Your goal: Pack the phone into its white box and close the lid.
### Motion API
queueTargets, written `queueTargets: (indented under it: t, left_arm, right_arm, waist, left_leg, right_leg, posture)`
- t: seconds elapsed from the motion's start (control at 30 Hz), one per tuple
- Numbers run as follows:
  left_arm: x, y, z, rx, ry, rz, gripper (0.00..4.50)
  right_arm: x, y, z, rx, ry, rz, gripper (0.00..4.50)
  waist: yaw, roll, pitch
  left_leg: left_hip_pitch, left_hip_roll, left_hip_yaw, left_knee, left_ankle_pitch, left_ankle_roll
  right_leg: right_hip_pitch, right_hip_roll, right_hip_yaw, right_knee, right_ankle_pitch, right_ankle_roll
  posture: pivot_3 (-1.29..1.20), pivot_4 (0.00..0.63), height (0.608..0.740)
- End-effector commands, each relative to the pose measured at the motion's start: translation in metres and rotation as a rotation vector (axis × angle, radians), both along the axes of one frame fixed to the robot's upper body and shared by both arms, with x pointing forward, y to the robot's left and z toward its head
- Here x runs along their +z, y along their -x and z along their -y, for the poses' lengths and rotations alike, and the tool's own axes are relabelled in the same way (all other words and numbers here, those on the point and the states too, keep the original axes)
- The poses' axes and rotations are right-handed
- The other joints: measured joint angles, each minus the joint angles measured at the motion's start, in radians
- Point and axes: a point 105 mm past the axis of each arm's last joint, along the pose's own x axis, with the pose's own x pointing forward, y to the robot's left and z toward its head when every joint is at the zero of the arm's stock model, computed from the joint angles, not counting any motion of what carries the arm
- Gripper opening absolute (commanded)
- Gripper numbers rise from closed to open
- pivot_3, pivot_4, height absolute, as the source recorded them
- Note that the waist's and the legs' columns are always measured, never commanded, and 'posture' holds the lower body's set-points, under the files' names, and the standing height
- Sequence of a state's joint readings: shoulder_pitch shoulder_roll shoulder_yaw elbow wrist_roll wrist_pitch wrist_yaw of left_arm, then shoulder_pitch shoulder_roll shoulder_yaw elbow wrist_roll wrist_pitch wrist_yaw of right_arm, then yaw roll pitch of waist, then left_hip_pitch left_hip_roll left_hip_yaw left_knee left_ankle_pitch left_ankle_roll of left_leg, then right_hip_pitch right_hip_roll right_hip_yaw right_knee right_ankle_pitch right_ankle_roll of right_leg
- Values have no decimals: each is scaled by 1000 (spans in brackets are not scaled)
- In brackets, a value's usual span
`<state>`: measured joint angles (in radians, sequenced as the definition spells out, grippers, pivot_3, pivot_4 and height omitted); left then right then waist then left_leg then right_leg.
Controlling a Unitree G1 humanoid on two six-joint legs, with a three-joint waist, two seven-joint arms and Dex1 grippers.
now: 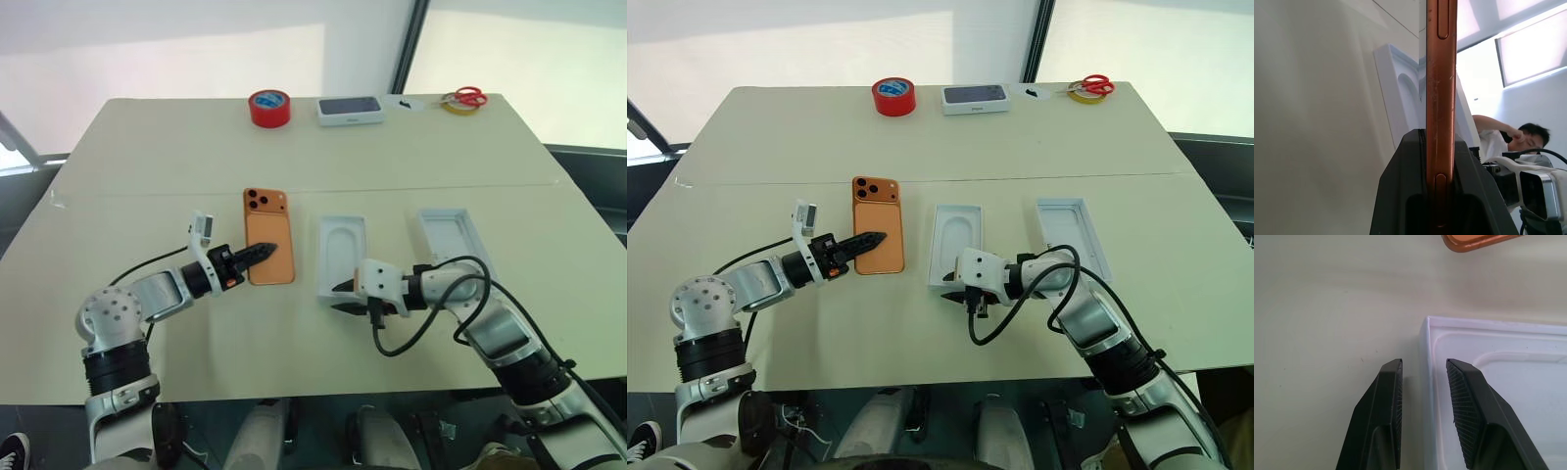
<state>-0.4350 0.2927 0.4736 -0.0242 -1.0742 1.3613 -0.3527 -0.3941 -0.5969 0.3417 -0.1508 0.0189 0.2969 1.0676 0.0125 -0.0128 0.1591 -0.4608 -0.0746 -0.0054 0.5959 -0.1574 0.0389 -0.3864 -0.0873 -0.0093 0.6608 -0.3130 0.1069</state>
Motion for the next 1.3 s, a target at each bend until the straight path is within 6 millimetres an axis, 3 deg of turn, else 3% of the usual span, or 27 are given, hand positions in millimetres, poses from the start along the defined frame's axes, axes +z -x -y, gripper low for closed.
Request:
queueTargets:
  t: [0.03,0.17,0.5,0.6,0.7,0.8,0.93,1.0,1.13,1.3]
  left_arm:
    - [16,1,4,-21,18,69,0]
    - [17,1,5,-23,20,70,0]
    - [23,-8,12,-20,52,72,0]
    - [20,-8,18,-39,14,70,0]
    - [17,-10,23,-43,1,75,0]
    - [16,-11,29,-54,-4,76,0]
    - [14,-11,33,-64,5,72,0]
    - [12,-11,34,-68,9,61,0]
    - [8,-11,39,-82,26,32,0]
    - [-3,-12,48,-101,31,-5,0]
  right_arm:
    - [3,0,-2,16,-2,25,75]
    - [2,0,-2,12,0,37,28]
    - [18,-6,-44,41,-92,80,28]
    - [19,-6,-49,49,-96,106,28]
    - [19,3,-51,78,-134,26,28]
    - [22,11,-49,104,-156,-8,1050]
    - [26,9,-38,92,-145,36,3048]
    - [32,14,-31,81,-178,-48,3971]
    - [56,1,1,-22,-261,-46,3971]
    - [57,-20,36,-147,-256,-7,3971]
  waist:
    - [0,0,0]
    - [0,0,0]
    - [-1,0,0]
    - [1,0,0]
    - [0,0,0]
    - [0,0,0]
    - [0,0,0]
    - [0,0,0]
    - [2,0,0]
    - [1,0,0]
  left_leg:
    - [0,0,0,0,0,0]
    - [0,0,0,0,0,0]
    - [0,0,0,0,1,-1]
    - [0,0,0,0,2,-4]
    - [0,-1,0,1,3,-4]
    - [0,-1,0,1,2,-3]
    - [0,0,0,1,1,-2]
    - [0,0,0,1,1,-1]
    - [0,0,0,1,0,0]
    - [0,0,0,1,-1,1]
  right_leg:
    - [0,0,0,0,0,0]
    - [0,0,0,0,0,0]
    - [0,0,0,0,0,0]
    - [0,1,0,1,0,0]
    - [0,0,0,0,0,0]
    - [0,0,0,1,0,0]
    - [0,0,0,1,0,0]
    - [0,0,0,1,0,0]
    - [1,0,0,0,0,0]
    - [1,0,0,0,0,0]
  posture:
    - [0,150,738]
    - [0,150,738]
    - [0,150,738]
    - [0,150,738]
    - [0,150,738]
    - [0,150,738]
    - [0,150,738]
    - [0,150,738]
    - [0,150,738]
    - [0,150,738]
